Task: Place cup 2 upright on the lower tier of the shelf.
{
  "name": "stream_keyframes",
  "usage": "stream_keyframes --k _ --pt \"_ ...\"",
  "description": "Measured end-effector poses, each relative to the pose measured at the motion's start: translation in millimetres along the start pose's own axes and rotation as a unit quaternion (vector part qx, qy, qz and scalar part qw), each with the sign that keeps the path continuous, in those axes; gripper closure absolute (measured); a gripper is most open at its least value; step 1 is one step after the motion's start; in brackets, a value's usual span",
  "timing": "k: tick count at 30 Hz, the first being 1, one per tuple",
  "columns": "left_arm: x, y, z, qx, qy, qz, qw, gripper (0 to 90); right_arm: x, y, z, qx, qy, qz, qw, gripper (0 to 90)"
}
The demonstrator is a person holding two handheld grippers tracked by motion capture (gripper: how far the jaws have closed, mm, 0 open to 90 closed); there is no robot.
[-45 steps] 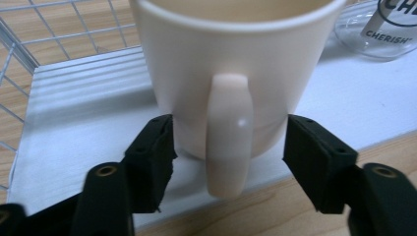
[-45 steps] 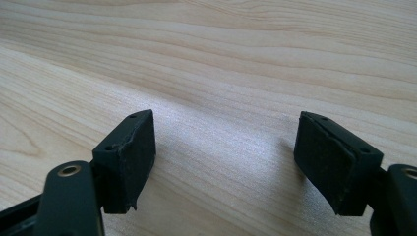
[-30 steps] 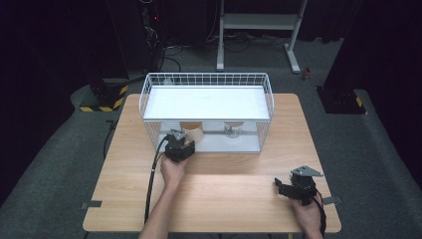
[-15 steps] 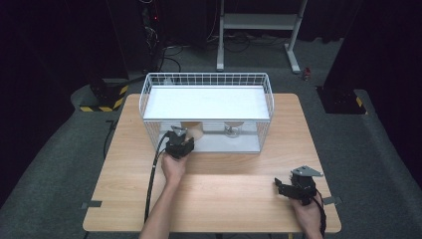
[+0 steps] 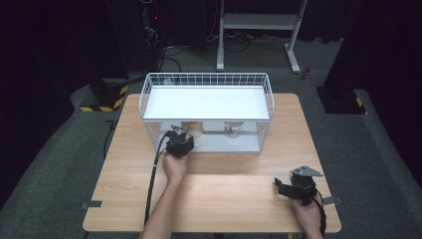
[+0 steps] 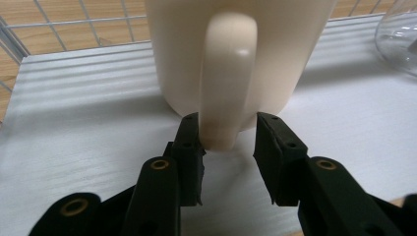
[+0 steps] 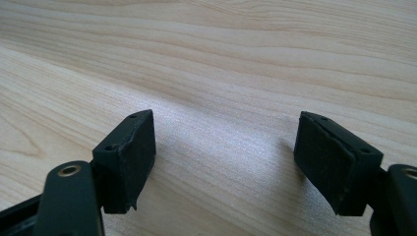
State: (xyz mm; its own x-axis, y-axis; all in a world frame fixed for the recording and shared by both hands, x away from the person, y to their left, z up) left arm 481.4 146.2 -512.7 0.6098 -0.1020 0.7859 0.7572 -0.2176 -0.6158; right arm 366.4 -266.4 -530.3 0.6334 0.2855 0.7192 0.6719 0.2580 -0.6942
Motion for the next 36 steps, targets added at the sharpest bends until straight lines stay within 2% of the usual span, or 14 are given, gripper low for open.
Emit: stream_keyframes --k 5,6,12,13,17,19,23,26,28,29,30,35,36 --pt "-0.4 2.0 1.1 0.008 0.002 -0.002 1.0 64.4 0.0 0.1 0.1 0.0 0.001 0.0 1.0 23.8" --pt "-1.1 3.3 0.6 0.0 -0.002 0.001 1.0 64.4 0.0 0.0 0.2 0.0 0.001 0.0 1.0 23.8" --pt "-2.0 5.6 1.5 0.002 -0.001 0.002 1.0 64.6 0.1 0.1 0.1 0.0 0.0 0.0 1.0 23.8" --pt "-2.3 5.6 2.0 0.009 -0.004 0.001 0.9999 64.6 0.1 0.0 0.1 0.0 0.0 0.0 1.0 23.8" --pt "-2.0 6.5 2.4 0.005 -0.008 -0.002 1.0 64.1 0.1 0.0 0.1 0.0 0.0 0.0 1.0 23.8" --pt "-2.0 6.2 3.1 0.008 -0.006 -0.001 1.0 60.3 0.0 0.1 0.2 0.0 0.001 0.0 1.0 23.8" --pt "-2.4 4.7 4.2 0.002 -0.013 0.005 0.9999 45.5 0.0 0.0 0.3 0.0 0.002 0.0 1.0 23.8" --pt "-2.8 1.0 4.2 0.005 -0.006 0.014 0.9999 38.3 0.0 0.1 0.2 0.0 0.0 0.0 1.0 23.8" --pt "-2.5 -1.7 4.7 0.005 -0.002 0.019 0.9998 35.5 0.0 0.0 0.3 0.0 0.001 0.0 1.0 23.8" --pt "-2.4 -2.4 3.8 0.001 -0.009 0.016 0.9998 34.4 0.0 0.0 0.3 0.0 0.001 0.0 1.0 23.8" --pt "-2.1 -3.2 2.8 -0.009 -0.01 0.012 0.9998 33.5 0.0 0.0 0.2 0.0 0.001 0.0 1.0 23.8" --pt "-0.8 -11.7 0.9 -0.01 0.01 0.009 0.9999 31.7 0.0 0.0 0.2 0.0 0.001 0.0 1.0 23.8" --pt "-1.7 -13.6 0.4 -0.013 0.008 0.006 0.9999 31.6 0.0 0.1 0.1 0.0 0.0 0.0 1.0 23.8"
Point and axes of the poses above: each handheld gripper's, and its own axes: y roughly forward along the jaws, x roughly out of its top, z roughly to its left, the point moved 1 cm from there along y, roughly forward along the jaws, and after that the axes turned 1 degree about -x, right-handed, at the moved point
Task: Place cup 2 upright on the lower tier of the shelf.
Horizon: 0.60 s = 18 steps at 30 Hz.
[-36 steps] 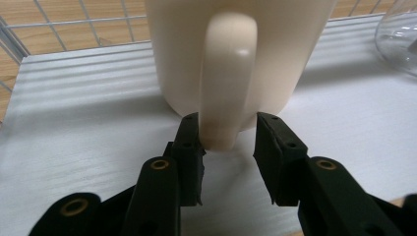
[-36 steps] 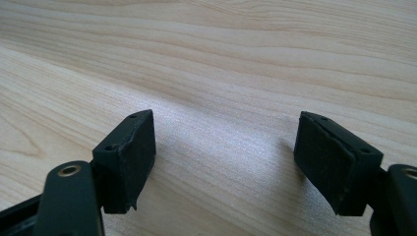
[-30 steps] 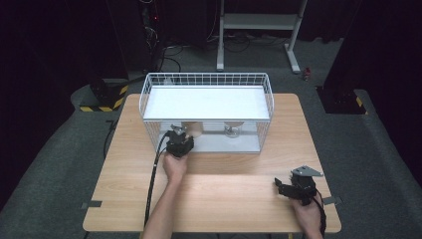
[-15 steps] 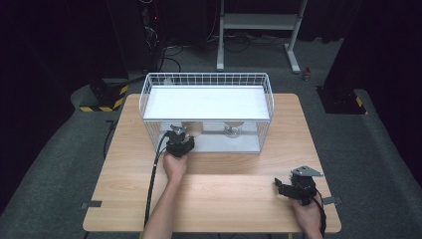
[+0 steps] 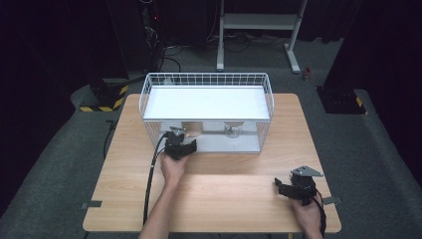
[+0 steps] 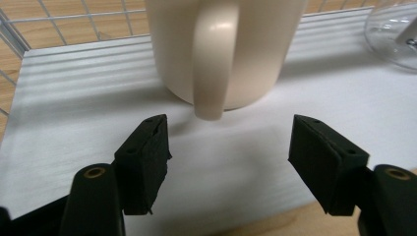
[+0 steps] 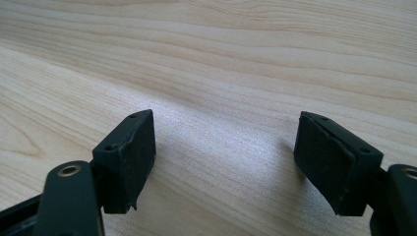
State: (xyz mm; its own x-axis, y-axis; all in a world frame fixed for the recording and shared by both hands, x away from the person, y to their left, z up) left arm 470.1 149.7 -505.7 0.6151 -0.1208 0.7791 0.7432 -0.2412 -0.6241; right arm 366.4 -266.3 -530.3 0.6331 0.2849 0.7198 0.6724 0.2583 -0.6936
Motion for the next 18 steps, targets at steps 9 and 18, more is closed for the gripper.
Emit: stream_keyframes --k 9,18 --pt "-8.0 -18.7 3.9 -0.012 -0.008 -0.015 0.9998 31.8 -0.1 0.0 -0.1 0.0 -0.001 0.0 1.0 23.8" --pt "-14.0 -39.2 3.8 -0.024 -0.003 -0.029 0.9993 31.7 0.0 0.0 -0.1 0.0 -0.001 0.0 1.0 23.8"
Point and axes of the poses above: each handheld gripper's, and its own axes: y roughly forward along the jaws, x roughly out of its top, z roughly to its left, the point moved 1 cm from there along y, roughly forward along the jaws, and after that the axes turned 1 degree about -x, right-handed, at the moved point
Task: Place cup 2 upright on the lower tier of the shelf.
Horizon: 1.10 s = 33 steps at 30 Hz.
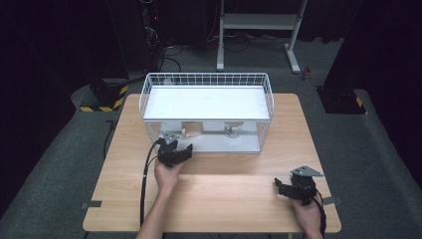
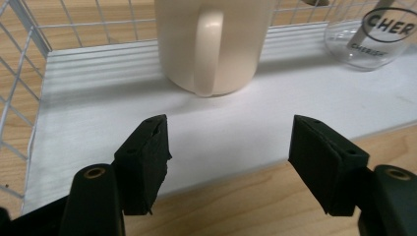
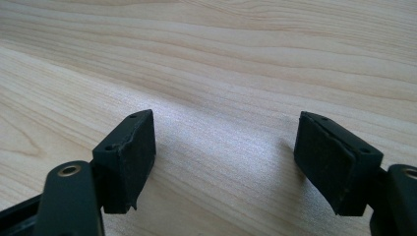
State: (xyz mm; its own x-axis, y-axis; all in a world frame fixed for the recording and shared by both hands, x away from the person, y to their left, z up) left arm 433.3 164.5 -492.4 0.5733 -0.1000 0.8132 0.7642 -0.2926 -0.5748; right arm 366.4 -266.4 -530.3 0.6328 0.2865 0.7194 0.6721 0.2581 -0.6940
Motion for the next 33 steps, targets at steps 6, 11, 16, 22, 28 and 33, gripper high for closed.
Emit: stream_keyframes --k 6,11,16,22,28,33 --pt "-5.7 -12.4 -1.7 -0.013 -0.004 -0.012 0.9998 31.4 0.0 0.0 0.0 0.0 0.0 0.0 1.0 23.8" --pt "-14.5 -19.9 -3.7 -0.016 0.005 -0.013 0.9998 31.1 0.0 0.0 0.0 0.0 0.0 0.0 1.0 23.8" --pt "-22.9 -27.7 -4.7 -0.017 0.011 -0.012 0.9997 30.6 0.0 0.0 0.0 0.0 0.0 0.0 1.0 23.8" --pt "-33.1 -36.0 -4.5 -0.022 0.002 -0.019 0.9996 30.5 0.0 0.0 0.0 0.0 0.0 0.0 1.0 23.7" --pt "-44.7 -41.1 -6.2 -0.027 0.0 -0.017 0.9995 30.5 0.0 0.0 0.2 0.0 0.001 0.0 1.0 23.8" --pt "-50.6 -45.2 -7.3 -0.029 -0.002 -0.019 0.9994 30.5 0.0 0.0 0.2 0.0 0.001 0.0 1.0 23.8"
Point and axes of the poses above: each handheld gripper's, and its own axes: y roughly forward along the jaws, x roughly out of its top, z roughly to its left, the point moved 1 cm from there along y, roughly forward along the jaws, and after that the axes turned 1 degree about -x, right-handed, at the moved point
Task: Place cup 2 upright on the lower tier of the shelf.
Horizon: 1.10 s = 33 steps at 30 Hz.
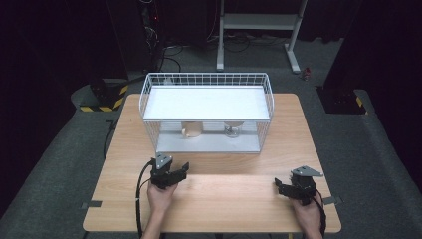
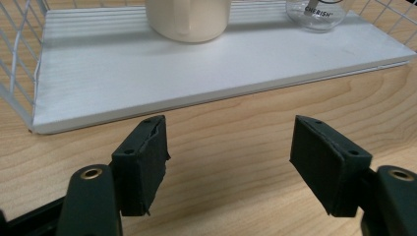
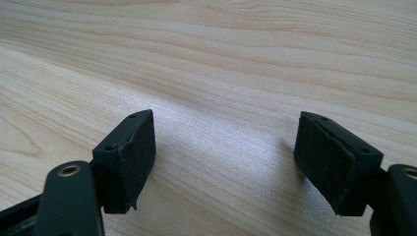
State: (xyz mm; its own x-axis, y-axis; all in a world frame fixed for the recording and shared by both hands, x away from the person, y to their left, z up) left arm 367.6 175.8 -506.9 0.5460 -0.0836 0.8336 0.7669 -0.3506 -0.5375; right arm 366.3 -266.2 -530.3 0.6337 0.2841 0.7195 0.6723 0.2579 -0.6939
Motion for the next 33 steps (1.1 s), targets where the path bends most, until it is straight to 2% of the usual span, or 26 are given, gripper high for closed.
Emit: stream_keyframes --k 8,12,17,20,24,26,28,30,31,33 --pt "-10.6 -2.6 -3.8 -0.001 0.004 0.008 1.0 30.4 0.0 0.0 0.0 0.0 0.0 0.0 1.0 23.8" --pt "-14.8 -2.5 -5.9 0.001 0.014 0.017 0.9998 30.1 0.0 0.0 0.0 0.0 0.0 0.0 1.0 23.8" --pt "-20.1 0.3 -8.1 0.001 0.017 0.03 0.9994 29.9 0.0 0.1 -0.1 0.0 0.0 0.0 1.0 23.8" --pt "-23.0 2.7 -10.2 0.005 0.027 0.035 0.999 29.8 0.0 0.0 -0.1 0.0 0.0 0.0 1.0 23.8" --pt "-27.6 7.4 -13.3 0.014 0.045 0.049 0.9977 29.8 0.0 0.1 -0.1 0.0 0.0 0.0 1.0 23.8" --pt "-27.8 11.5 -17.1 0.033 0.059 0.071 0.9951 28.5 0.0 0.1 -0.1 0.0 0.0 0.0 1.0 23.8" --pt "-27.8 12.1 -20.0 0.034 0.067 0.074 0.9944 27.2 0.0 0.0 0.1 0.0 0.001 0.0 1.0 23.8" --pt "-27.2 12.8 -18.2 0.03 0.064 0.076 0.9946 27.3 0.0 0.1 -0.1 0.0 0.0 0.0 1.0 23.8" --pt "-27.2 13.1 -17.5 0.027 0.054 0.077 0.9952 26.8 0.0 0.1 -0.1 0.0 0.0 0.0 1.0 23.8" --pt "-27.3 13.2 -17.6 0.029 0.054 0.076 0.9952 26.2 0.0 0.1 -0.1 0.0 0.0 0.0 1.0 23.8"
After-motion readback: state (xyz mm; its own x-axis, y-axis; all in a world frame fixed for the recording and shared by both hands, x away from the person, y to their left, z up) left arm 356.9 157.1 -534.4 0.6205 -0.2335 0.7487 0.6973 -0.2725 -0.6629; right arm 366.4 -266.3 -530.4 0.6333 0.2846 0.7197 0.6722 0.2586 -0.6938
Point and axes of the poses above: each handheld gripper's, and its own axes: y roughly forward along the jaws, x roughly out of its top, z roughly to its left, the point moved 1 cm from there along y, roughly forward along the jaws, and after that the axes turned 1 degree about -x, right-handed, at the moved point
